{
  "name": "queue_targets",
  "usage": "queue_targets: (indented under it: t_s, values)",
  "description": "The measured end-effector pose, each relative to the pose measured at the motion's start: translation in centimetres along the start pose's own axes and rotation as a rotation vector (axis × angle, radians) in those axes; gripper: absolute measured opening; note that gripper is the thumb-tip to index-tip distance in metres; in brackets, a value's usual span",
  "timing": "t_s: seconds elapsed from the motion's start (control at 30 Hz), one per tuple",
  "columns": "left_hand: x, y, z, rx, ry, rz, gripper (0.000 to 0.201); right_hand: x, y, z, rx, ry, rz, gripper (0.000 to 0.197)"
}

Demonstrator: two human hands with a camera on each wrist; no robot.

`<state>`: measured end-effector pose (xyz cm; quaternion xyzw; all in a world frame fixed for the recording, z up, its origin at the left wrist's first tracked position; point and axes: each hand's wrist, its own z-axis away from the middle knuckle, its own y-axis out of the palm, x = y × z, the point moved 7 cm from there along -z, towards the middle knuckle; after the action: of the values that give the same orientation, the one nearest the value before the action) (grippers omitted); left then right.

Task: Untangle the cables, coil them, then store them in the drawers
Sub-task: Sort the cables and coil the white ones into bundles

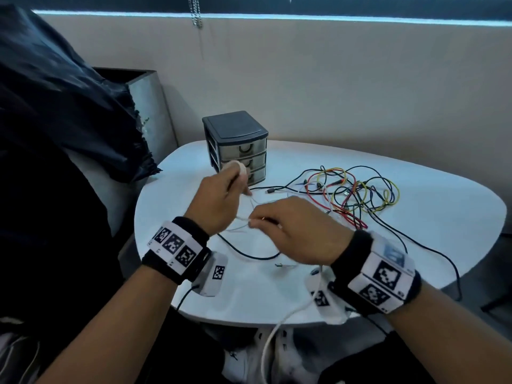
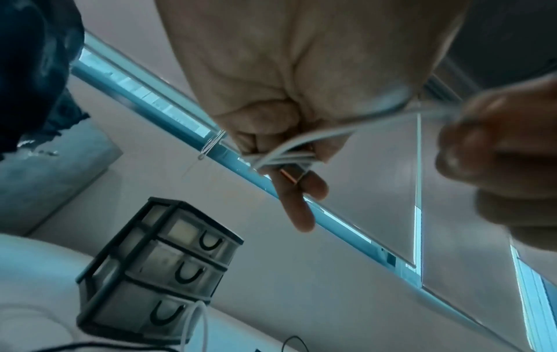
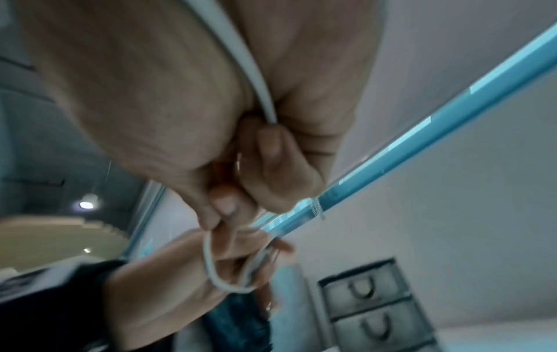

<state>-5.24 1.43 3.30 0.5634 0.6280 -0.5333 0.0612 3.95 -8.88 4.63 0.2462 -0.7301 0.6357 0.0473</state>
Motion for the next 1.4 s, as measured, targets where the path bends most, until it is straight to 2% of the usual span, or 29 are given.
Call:
queue_targets:
  t_s: [0.07, 0.13, 0.2, 0.27, 0.33, 0.53, 0.63, 0.7, 0.77, 0.87, 0.93, 1.0, 1.1, 1.2, 1.3, 1.33, 1.4]
  values:
    - [0.5, 0.5, 0.8, 0.123, -0.054, 0.003, 0.039, -1.9, -2.3, 0.0, -0.127, 0.031, 0.095, 0.029]
    - [0.4, 1.2, 1.9, 0.246, -0.143, 0.142, 0.047, -3.7, -4.3, 0.0, -0.252, 0.046, 0.172, 0.031]
    - [-0.4, 1.7, 2.5, 0.296, -0.193, 0.322, 0.052, -4.8, -5.0, -0.3, -0.335, 0.025, 0.241, 0.028]
    - [-0.8, 1.3, 2.3, 0.225, -0.230, 0.499, 0.048, -5.8, -4.6, -0.8, -0.353, 0.037, 0.292, 0.027]
    - [-0.7, 0.6, 1.7, 0.133, -0.278, 0.657, 0.039, -6.9, -3.6, -1.3, -0.298, 0.093, 0.296, 0.028]
    - [-0.3, 1.2, 0.7, 0.057, -0.383, 1.043, 0.031, -6.5, 1.1, -2.1, -0.164, 0.188, 0.187, 0.027]
    - [0.0, 1.3, 0.3, 0.003, -0.512, 1.369, 0.045, -6.2, 4.1, -1.9, -0.171, 0.260, -0.019, 0.023]
    - [0.5, 0.8, 0.1, -0.069, -0.516, 1.509, 0.049, -6.7, 5.3, -1.4, -0.182, 0.323, -0.179, 0.023]
    - [1.3, 0.3, 0.0, -0.139, -0.472, 1.537, 0.044, -6.5, 6.2, -0.9, -0.141, 0.346, -0.273, 0.025]
    - [2.4, 0.4, 0.0, -0.225, -0.429, 1.437, 0.035, -3.8, 6.6, -0.7, -0.015, 0.271, -0.323, 0.027]
    - [2.7, 0.4, 0.1, -0.268, -0.418, 1.275, 0.031, -1.7, 6.1, -0.7, 0.048, 0.189, -0.301, 0.027]
    - [2.5, 0.1, 0.0, -0.270, -0.366, 1.020, 0.030, -0.4, 4.9, -0.6, 0.088, 0.141, -0.292, 0.023]
    - [1.4, -0.5, -0.4, -0.178, -0.163, 0.396, 0.032, 0.4, 2.4, -0.2, 0.069, 0.084, -0.284, 0.019]
    - [0.2, 0.0, 0.0, -0.019, -0.016, 0.049, 0.033, -0.2, -0.1, 0.4, -0.057, 0.022, -0.177, 0.021]
    - [0.6, 0.8, 1.1, 0.141, -0.053, -0.057, 0.042, -1.9, -1.3, 0.7, -0.092, 0.014, 0.230, 0.025]
    - [0.6, 1.1, 1.7, 0.201, -0.079, -0.026, 0.046, -3.2, -1.6, 0.6, -0.087, 0.058, 0.332, 0.024]
    - [0.4, 1.7, 2.7, 0.286, -0.136, 0.148, 0.049, -6.1, -2.6, 0.3, -0.136, 0.154, 0.369, 0.025]
